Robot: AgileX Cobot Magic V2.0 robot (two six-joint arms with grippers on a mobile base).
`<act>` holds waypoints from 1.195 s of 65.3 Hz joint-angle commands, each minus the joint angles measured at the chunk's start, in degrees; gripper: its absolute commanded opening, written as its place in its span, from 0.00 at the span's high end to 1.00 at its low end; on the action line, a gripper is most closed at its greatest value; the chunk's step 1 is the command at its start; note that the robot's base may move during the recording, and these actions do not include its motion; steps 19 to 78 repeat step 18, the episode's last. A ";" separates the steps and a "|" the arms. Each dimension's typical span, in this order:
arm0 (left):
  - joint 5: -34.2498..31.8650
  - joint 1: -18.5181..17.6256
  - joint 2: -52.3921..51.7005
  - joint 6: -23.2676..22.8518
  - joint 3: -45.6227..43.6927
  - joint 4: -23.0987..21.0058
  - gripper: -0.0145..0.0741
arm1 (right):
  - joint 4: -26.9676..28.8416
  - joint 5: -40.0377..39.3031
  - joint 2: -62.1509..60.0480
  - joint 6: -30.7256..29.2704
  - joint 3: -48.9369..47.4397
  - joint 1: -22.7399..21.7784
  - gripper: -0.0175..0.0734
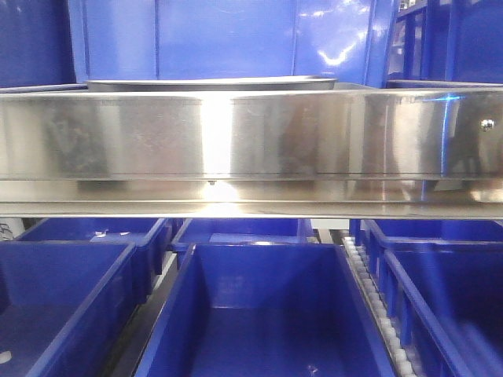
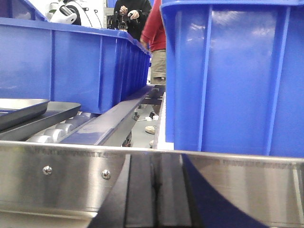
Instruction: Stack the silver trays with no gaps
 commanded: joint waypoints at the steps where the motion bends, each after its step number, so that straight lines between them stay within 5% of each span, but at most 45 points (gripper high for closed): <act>1: -0.45 -0.17 -0.32 -0.51 -0.15 0.20 0.83 | 0.24 -1.48 -0.36 -0.50 -0.02 -0.07 0.89; 78: -0.45 -0.17 -0.32 -0.51 -0.15 0.20 0.83 | 0.24 -1.48 -0.36 -0.50 -0.02 -0.07 0.89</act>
